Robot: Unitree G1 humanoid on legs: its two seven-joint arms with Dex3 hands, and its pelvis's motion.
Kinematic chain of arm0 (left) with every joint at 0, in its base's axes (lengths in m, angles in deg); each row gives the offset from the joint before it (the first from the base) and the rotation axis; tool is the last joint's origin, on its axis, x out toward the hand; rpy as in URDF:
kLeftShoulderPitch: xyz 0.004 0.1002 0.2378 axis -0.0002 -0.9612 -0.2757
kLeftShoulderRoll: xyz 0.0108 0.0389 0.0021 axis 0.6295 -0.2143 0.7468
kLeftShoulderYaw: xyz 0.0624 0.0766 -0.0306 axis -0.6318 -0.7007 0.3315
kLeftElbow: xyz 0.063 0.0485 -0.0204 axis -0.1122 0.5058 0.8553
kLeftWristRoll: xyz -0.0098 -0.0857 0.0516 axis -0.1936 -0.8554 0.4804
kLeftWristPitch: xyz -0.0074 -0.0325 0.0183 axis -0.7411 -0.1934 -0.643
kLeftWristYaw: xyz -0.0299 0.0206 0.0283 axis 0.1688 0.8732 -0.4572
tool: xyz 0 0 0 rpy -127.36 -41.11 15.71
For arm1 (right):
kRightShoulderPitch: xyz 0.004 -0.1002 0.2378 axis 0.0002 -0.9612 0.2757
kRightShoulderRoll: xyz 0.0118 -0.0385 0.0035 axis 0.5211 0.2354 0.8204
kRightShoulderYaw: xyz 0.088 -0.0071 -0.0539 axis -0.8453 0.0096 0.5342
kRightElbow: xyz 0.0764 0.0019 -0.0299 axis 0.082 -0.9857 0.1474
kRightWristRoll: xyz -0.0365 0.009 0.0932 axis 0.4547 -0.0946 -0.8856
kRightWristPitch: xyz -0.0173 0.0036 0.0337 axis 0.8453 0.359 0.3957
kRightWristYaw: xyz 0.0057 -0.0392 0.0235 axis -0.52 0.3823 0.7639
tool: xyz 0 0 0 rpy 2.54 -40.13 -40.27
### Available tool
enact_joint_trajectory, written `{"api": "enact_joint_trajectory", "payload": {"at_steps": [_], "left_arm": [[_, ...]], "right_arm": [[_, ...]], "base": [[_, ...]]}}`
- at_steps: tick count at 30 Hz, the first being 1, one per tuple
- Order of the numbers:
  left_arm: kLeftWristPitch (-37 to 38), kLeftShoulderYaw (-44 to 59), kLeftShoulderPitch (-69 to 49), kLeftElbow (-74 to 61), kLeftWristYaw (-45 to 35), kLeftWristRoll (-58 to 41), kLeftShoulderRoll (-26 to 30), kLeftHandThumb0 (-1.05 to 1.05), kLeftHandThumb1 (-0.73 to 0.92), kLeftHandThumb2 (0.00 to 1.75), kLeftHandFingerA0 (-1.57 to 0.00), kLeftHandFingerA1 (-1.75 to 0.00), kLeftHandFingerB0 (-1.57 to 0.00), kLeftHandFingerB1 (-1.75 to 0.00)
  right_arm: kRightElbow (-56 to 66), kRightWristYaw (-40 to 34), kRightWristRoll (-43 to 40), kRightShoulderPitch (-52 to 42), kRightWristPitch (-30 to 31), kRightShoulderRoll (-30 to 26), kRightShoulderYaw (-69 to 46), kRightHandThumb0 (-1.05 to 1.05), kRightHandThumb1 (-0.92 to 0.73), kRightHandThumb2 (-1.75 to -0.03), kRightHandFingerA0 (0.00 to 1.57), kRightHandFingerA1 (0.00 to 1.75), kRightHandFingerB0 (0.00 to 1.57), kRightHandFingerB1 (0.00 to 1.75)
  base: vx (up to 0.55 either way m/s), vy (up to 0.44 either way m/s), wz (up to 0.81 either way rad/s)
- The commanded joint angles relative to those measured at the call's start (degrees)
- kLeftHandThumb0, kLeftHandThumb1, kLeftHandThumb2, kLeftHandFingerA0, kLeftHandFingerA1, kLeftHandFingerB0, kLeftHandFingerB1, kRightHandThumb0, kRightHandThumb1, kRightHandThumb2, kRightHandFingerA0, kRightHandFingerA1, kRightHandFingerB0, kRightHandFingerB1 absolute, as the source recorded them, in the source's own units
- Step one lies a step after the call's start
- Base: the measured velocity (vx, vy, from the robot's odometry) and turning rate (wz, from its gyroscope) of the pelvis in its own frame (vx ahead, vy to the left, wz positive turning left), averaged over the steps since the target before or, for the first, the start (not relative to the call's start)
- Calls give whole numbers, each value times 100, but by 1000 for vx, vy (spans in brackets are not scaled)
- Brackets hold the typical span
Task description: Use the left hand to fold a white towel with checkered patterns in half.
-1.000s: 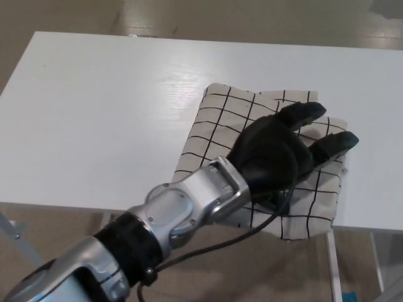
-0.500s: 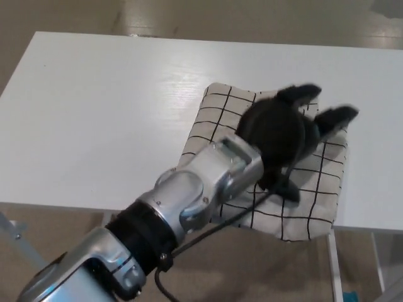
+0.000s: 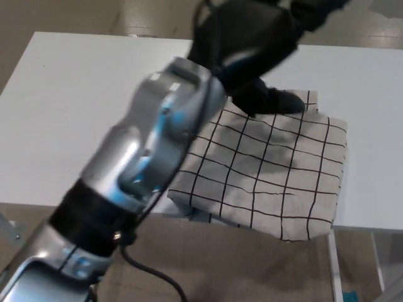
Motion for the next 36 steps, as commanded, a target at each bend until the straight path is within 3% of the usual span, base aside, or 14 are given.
{"api": "enact_joint_trajectory", "payload": {"at_steps": [1, 4, 6, 7, 8, 10, 11, 16, 19, 22, 23, 27, 35, 36], "left_arm": [[-1038, 2875, -3215, -4536, -2687, -5308, 1404, -50, 47, 55, -29, -32, -32, -32], [-1197, 3635, -4936, -4356, -3962, -7677, 1855, -61, 52, 58, -32, -33, -43, -35], [-1295, 3930, -5978, -4036, -4864, -8615, 1848, -60, 51, 59, -38, -36, -51, -37], [-1317, 3974, -6241, -3942, -5083, -8777, 1806, -60, 51, 59, -38, -36, -51, -37], [-1252, 4152, -6957, -3629, -5694, -9001, 1620, -62, 58, 58, -56, -39, -65, -40], [-1193, 4318, -7395, -3356, -6101, -9050, 1462, -64, 59, 59, -65, -42, -71, -43], [-1379, 4618, -7804, -2995, -6486, -9077, 1294, -75, 53, 91, -90, -64, -79, -60], [-2310, 5208, -8411, -1925, -7312, -9031, 1212, -69, 46, 85, -92, -64, -83, -61], [-2496, 5279, -8550, -1722, -7427, -8941, 1270, -63, 42, 79, -92, -64, -84, -61], [-2532, 5040, -8760, -1539, -7590, -8700, 1400, -41, 34, 64, -98, -67, -88, -61], [-2440, 4961, -8728, -1413, -7626, -8558, 1442, -28, 37, 51, -103, -59, -92, -55], [-2065, 4768, -8459, -667, -7570, -7934, 1478, -32, 33, 53, -103, -61, -93, -57], [-967, 4398, -7432, 2134, -6306, -6212, 984, -47, 37, 52, -109, -59, -95, -52], [-864, 4372, -7299, 2404, -5880, -5995, 850, -50, 37, 52, -99, -55, -82, -48]], "right_arm": [[-47, 357, -502, -169, -8, -59, -211, -37, -75, -63, 45, 43, 57, 45], [-28, 252, -373, -184, 4, -96, -179, -36, -75, -62, 46, 43, 57, 45], [-20, 160, -311, -133, 29, -77, -169, -36, -74, -62, 47, 43, 57, 45], [-19, 133, -304, -136, 25, -66, -173, -36, -74, -62, 47, 43, 57, 45], [-28, 144, -351, -127, 37, -33, -197, -37, -74, -62, 47, 43, 58, 45], [-48, 176, -402, -101, 54, -8, -217, -37, -74, -62, 47, 43, 58, 45], [-102, 225, -460, -66, 41, 15, -237, -36, -74, -62, 46, 43, 58, 46], [-219, 375, -564, -17, 23, -11, -282, -36, -75, -62, 46, 47, 59, 47], [-240, 395, -573, -23, 22, -36, -297, -36, -75, -62, 47, 46, 59, 47], [-321, 155, -378, -19, -14, -58, -260, -35, -74, -62, 48, 47, 60, 48], [-337, 110, -342, -10, -9, -58, -251, -34, -74, -62, 48, 47, 61, 48], [-387, 18, -247, -55, 24, -53, -213, -34, -73, -62, 49, 46, 60, 47], [-584, 124, -313, -163, 2, 60, -195, -34, -73, -62, 48, 45, 59, 46], [-624, 118, -307, -140, -14, 61, -194, -34, -73, -62, 48, 45, 59, 46]], "base": [[0, 0, 0], [0, 0, 0], [0, 0, 0], [0, 0, 0], [0, 0, 0], [0, 0, 0], [0, 0, 0], [0, 0, 0], [0, 0, 0], [0, 0, 0], [0, 0, 0], [0, 0, 0], [0, 0, 0], [0, 0, 0]]}}
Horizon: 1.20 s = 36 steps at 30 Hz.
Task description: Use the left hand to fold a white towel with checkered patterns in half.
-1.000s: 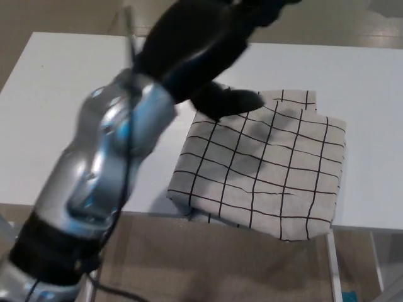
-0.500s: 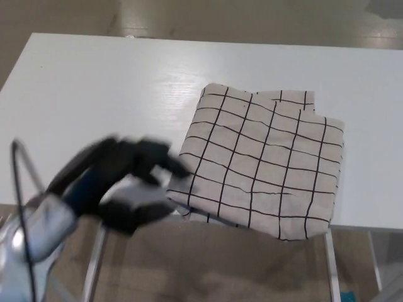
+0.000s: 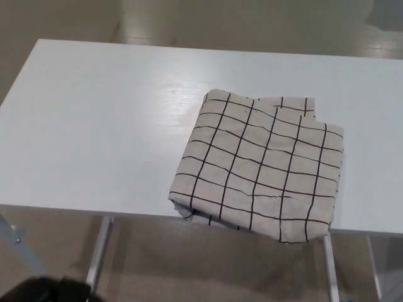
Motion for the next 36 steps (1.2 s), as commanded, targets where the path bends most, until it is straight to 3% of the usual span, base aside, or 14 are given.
{"api": "enact_joint_trajectory", "payload": {"at_steps": [1, 3, 4, 6, 10, 11, 12, 13, 31, 32, 33, 34, 35, 36], "left_arm": [[-88, 1084, -635, 3088, -2508, -2366, -202, -50, 37, 52, -99, -55, -82, -48], [483, 997, -404, 3454, -1501, -1898, -523, -58, 36, 55, -72, -48, -59, -42], [731, 960, -350, 3549, -1241, -1760, -597, -58, 36, 55, -72, -48, -59, -42], [1514, 670, -164, 3948, 124, -942, -774, -66, 42, 54, -46, -38, -47, -36], [2048, 360, 307, 4978, 2537, 169, -1046, -69, 43, 55, -43, -36, -52, -37], [2010, 360, 330, 5068, 2851, 249, -1088, -69, 35, 72, -40, -44, -48, -45], [2004, 359, 349, 5143, 3041, 297, -1107, -69, 35, 72, -40, -44, -48, -45], [1983, 354, 354, 5141, 3168, 332, -1124, -61, 42, 54, -45, -37, -53, -37], [2613, 105, 580, 5405, 3567, 432, -946, -59, 45, 54, -43, -37, -45, -35], [2659, 111, 580, 5433, 3559, 403, -936, -57, 45, 55, -44, -36, -45, -35], [2733, 124, 606, 5511, 3557, 348, -930, -61, 37, 75, -40, -46, -39, -45], [2765, 121, 619, 5548, 3567, 334, -927, -61, 37, 75, -40, -46, -39, -45], [2788, 118, 628, 5562, 3583, 321, -937, -58, 45, 55, -46, -37, -46, -35], [2829, 106, 640, 5588, 3610, 305, -945, -58, 45, 55, -46, -37, -46, -35]], "right_arm": [[-553, 62, -334, -191, -26, 68, -170, -34, -73, -62, 48, 45, 59, 46], [-590, 42, -307, -133, -27, 45, -162, -36, -74, -62, 48, 44, 59, 46], [-599, 40, -303, -117, -29, 41, -160, -36, -74, -62, 48, 44, 59, 46], [-621, -24, -249, -67, -9, 39, -137, -36, -74, -62, 48, 44, 59, 46], [-630, 38, -250, -64, 7, 49, -108, -37, -74, -62, 47, 44, 58, 46], [-610, 70, -269, -103, -3, 73, -103, -36, -74, -62, 47, 43, 58, 46], [-600, 87, -281, -128, -12, 90, -100, -36, -74, -62, 47, 43, 58, 46], [-596, 83, -289, -152, -37, 109, -101, -36, -73, -62, 45, 42, 58, 46], [-749, 177, -509, 310, -7, 219, -237, -33, -74, -62, 48, 49, 60, 47], [-745, 174, -500, 304, -14, 221, -237, -32, -73, -62, 48, 49, 60, 48], [-707, 107, -416, 273, -15, 191, -211, -32, -73, -62, 48, 49, 60, 48], [-701, 89, -392, 267, -17, 183, -207, -32, -73, -62, 48, 49, 60, 48], [-701, 58, -355, 267, -28, 163, -199, -32, -73, -62, 49, 49, 61, 48], [-706, 32, -321, 270, -44, 144, -196, -32, -73, -62, 49, 49, 61, 48]], "base": [[0, 0, 0], [0, 0, 0], [0, 0, 0], [0, 0, 0], [0, 0, 0], [0, 0, 0], [0, 0, 0], [0, 0, 0], [0, 0, 0], [0, 0, 0], [0, 0, 0], [0, 0, 0], [0, 0, 0], [0, 0, 0]]}}
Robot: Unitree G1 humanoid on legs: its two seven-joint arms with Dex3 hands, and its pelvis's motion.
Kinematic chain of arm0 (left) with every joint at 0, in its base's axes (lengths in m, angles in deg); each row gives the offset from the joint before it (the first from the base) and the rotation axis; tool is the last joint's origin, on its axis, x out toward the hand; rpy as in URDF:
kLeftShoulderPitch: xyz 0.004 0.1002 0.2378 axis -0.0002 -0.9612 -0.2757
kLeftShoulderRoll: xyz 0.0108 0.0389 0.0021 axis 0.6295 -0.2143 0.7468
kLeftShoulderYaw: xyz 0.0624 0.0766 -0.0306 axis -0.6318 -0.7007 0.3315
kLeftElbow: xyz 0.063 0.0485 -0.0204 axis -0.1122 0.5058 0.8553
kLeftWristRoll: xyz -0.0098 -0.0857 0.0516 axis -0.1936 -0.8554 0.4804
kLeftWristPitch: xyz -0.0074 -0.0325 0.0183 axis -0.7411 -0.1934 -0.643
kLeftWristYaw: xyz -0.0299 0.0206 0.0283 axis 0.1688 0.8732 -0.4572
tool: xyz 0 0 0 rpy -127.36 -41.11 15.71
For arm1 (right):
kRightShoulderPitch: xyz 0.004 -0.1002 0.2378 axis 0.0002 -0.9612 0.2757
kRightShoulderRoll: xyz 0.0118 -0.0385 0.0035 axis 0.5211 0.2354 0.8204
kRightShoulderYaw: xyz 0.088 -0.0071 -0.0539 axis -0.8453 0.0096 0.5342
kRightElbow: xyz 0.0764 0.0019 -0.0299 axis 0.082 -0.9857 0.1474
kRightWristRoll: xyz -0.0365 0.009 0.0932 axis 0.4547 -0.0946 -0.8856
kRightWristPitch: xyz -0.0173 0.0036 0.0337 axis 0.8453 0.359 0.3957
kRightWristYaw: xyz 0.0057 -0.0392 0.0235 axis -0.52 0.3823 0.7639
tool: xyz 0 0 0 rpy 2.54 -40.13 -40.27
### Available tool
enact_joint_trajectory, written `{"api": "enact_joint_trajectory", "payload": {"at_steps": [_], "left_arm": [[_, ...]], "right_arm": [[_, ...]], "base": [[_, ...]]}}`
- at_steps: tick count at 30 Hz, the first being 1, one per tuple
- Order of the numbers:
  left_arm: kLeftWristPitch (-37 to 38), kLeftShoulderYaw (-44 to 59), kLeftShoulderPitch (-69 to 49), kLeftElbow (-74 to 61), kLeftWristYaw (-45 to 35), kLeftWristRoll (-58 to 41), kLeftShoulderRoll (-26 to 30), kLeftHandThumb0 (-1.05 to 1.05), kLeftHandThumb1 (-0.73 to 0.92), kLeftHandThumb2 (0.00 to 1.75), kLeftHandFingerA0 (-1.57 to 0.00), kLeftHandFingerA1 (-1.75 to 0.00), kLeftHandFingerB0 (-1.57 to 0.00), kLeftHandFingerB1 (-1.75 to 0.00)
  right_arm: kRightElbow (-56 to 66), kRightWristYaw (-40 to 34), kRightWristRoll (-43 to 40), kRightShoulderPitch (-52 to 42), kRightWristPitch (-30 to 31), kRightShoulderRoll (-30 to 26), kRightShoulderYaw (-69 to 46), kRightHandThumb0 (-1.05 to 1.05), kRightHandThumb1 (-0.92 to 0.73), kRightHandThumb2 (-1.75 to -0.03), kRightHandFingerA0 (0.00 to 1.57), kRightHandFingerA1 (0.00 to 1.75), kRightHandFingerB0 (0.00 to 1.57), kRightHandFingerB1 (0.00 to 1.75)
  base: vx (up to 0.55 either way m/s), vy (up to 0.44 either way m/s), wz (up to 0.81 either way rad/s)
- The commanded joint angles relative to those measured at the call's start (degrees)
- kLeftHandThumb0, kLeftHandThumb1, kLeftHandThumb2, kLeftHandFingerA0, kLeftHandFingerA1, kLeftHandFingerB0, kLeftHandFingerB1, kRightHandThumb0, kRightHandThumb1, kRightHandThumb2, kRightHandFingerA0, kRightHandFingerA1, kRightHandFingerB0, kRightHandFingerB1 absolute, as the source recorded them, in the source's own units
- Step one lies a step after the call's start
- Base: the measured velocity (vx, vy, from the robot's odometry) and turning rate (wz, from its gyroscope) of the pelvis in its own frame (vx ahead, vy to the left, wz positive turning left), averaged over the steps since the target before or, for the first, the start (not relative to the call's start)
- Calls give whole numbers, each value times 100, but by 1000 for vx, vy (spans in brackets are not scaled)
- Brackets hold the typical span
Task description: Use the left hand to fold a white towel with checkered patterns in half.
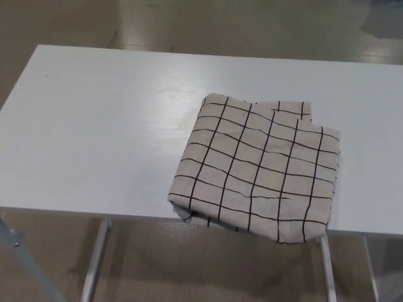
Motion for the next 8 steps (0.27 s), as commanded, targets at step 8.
{"api": "enact_joint_trajectory", "payload": {"at_steps": [8], "left_arm": [[1301, -289, 291, 678, 1660, 333, -36, -57, 46, 55, -50, -38, -50, -37]], "right_arm": [[47, 19, -265, 61, 41, 26, -141, -33, -73, -62, 49, 45, 60, 47]], "base": [[0, 0, 0]]}}
